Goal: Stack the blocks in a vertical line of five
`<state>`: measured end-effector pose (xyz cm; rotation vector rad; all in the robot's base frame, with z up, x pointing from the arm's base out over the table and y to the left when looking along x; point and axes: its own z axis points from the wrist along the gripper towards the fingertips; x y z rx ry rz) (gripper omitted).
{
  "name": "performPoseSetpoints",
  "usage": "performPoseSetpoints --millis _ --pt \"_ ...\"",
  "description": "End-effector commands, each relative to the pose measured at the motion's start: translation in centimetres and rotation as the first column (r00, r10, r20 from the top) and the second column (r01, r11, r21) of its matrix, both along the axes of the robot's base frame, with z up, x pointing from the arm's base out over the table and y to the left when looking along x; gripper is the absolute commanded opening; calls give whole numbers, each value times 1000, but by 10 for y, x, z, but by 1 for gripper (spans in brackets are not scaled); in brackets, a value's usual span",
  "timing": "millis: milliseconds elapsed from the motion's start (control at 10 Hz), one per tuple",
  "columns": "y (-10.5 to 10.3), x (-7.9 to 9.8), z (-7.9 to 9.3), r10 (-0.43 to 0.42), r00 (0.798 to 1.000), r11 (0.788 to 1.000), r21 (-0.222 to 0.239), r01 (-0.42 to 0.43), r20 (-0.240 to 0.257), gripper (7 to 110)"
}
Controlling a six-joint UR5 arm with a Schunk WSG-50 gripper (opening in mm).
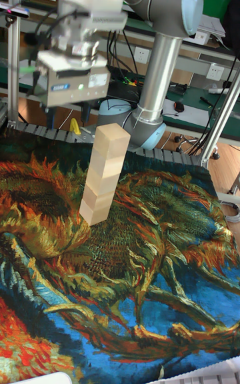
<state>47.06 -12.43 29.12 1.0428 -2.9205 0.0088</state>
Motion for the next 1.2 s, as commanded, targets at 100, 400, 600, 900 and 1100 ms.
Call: performPoseSetpoints --millis 100,400,600,900,1100 --pt "13 -16 28 -118 992 992 -34 120 47 44" --pt "12 -25 29 -171 985 984 -44 172 25 44" --pt "5 -29 30 -189 982 979 -72 190 21 44" --pt "-3 -30 31 -201 979 974 -100 202 28 44" --pt "-8 -30 31 -206 978 971 -115 208 31 44"
